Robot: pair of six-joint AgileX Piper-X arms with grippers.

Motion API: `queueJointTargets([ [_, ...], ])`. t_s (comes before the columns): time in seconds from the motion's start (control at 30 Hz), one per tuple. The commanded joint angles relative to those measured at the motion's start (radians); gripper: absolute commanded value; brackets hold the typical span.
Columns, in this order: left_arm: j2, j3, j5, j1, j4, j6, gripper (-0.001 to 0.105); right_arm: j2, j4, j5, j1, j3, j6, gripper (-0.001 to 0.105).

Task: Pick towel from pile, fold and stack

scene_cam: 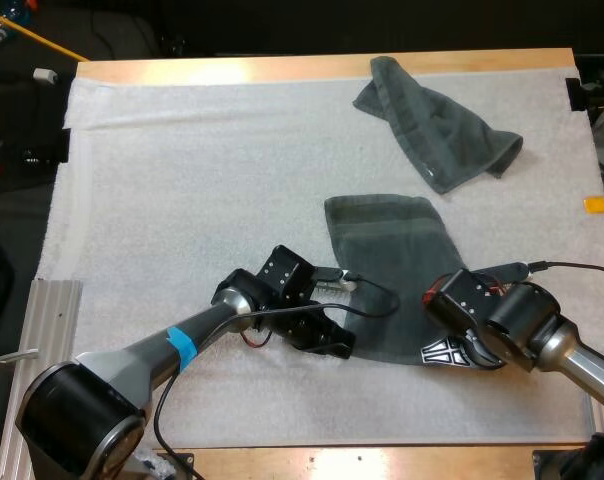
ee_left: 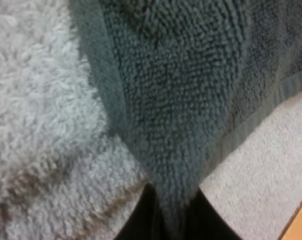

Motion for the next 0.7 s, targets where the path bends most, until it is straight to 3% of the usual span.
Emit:
queueJointTargets([
  [0.0, -0.012, -0.008, -0.013, -0.004, 0.003, -0.001, 0.000, -0.005, 0.001, 0.014, -0.002, -0.003, 0.008, 0.000],
  [0.17, -0.113, -0.022, -0.030, -0.002, 0.045, 0.045, 0.000, -0.019, -0.042, 0.014, -0.002, -0.010, 0.008, 0.000],
  [0.33, -0.291, -0.080, -0.092, -0.001, 0.189, 0.116, 0.000, -0.074, -0.053, 0.015, -0.002, -0.081, 0.006, 0.000],
  [0.6, -0.489, -0.254, -0.213, -0.001, 0.429, 0.189, 0.000, -0.167, -0.049, 0.043, -0.002, -0.198, 0.004, 0.000],
  [0.67, -0.541, -0.339, -0.264, -0.001, 0.529, 0.202, 0.000, -0.207, -0.033, 0.025, -0.002, -0.221, 0.008, 0.000],
])
